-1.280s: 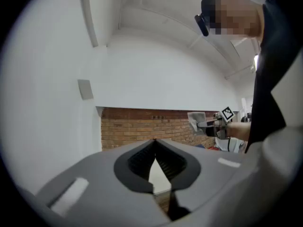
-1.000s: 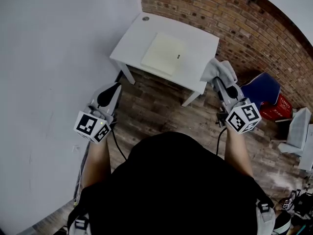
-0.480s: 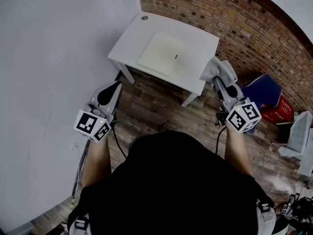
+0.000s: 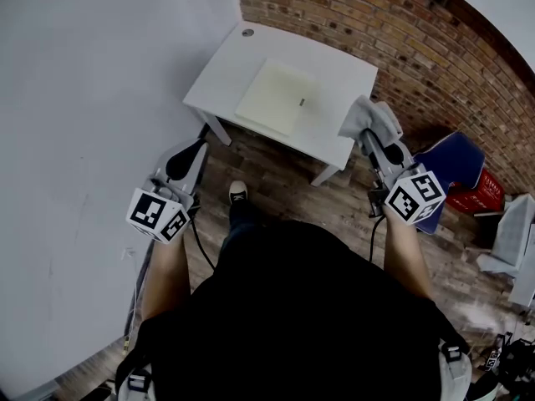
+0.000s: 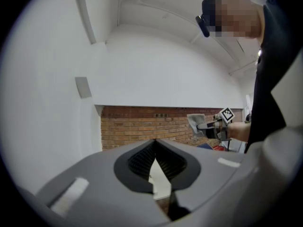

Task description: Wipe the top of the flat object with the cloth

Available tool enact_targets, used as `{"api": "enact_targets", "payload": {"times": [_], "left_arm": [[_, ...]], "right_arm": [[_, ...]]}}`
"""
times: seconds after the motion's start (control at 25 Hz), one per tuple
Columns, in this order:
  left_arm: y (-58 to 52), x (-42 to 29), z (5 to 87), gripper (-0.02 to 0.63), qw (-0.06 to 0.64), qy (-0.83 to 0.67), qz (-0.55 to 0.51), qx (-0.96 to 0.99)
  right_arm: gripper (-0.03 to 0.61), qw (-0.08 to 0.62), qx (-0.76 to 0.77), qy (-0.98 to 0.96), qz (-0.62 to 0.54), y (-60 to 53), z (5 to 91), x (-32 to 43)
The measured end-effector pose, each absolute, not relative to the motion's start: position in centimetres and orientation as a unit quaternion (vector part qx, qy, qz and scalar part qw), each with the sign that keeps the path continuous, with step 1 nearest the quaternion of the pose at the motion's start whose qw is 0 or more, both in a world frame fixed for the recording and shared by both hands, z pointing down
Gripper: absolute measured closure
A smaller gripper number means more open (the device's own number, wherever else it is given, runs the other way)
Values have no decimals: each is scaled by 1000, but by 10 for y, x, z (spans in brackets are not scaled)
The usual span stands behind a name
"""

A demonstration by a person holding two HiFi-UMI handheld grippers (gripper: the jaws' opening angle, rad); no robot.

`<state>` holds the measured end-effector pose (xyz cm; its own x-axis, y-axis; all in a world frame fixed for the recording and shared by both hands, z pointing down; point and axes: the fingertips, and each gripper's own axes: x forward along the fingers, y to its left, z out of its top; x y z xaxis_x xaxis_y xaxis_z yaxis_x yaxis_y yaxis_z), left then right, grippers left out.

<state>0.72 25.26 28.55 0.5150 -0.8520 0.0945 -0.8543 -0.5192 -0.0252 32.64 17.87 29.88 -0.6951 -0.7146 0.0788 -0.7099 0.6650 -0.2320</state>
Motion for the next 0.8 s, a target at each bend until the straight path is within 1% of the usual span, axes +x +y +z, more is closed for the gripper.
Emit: {"api": "enact_targets", "payload": {"times": [0.24,0.4,0.56,0.8], "left_arm": [[211,-10,302,612,20,-471,47,880],[163,-45,298,612,7,-469,46,882],[114,-80,293,612,4,-462,37,886],[58,-106,300,612,15,-428,43,903]], "right_arm": [[568,-2,-408,905,-121,156,300,311],[568,0,-426,896,-123,129,307,300],[568,-1,-445,887,-123,96,303,275],[568,-3,-464,877,-123,51,297,236]]}}
